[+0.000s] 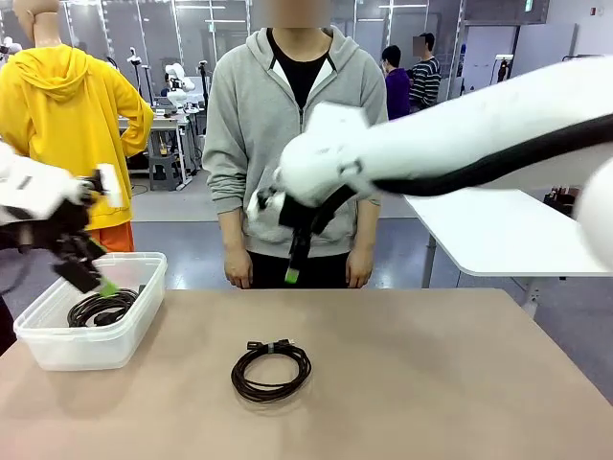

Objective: Organize and store the cables.
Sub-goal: Place the USB Extension Cable into the Organizing box.

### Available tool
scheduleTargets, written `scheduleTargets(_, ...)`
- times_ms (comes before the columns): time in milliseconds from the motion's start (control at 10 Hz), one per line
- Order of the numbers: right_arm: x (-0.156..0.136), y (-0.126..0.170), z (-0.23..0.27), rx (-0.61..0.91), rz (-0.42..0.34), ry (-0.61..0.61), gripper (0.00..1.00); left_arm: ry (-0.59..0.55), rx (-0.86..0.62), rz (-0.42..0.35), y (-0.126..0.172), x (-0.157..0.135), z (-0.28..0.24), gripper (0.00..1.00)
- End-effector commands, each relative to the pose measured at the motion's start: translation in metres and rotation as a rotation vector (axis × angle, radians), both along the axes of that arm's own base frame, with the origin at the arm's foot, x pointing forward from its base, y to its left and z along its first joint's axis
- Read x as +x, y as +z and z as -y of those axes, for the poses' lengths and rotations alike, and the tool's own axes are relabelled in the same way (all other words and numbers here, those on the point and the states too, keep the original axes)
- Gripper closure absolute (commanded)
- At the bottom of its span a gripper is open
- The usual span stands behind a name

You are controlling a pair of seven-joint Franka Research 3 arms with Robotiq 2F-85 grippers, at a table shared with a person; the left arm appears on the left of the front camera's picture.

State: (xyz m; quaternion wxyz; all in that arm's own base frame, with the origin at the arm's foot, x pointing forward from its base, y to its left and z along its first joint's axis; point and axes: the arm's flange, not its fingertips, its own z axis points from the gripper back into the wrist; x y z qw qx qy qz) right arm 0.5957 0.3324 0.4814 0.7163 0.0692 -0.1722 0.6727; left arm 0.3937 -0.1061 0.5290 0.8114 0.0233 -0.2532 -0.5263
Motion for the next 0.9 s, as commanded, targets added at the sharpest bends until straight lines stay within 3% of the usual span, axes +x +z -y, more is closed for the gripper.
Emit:
scheduleTargets(0,-0.056,0.008,0.071,0.143,0.027,0.019,0.0,0.048,0.111,-0.058,0.006,0.047,0.038,0.0)
scheduleTargets(500,-0.129,0.037,0.239,0.31,-0.019,-0.147,0.0,0.047,0.124,-0.064,-0.011,0.094,0.12,0.0)
scheduleTargets(700,-0.165,0.03,0.302,0.383,-0.07,-0.177,0.0,0.004,0.137,-0.065,-0.031,0.103,0.161,0.0)
scheduleTargets(800,-0.188,0.02,0.331,0.446,-0.06,-0.24,0.0,-0.038,0.163,-0.064,-0.039,0.106,0.18,0.0)
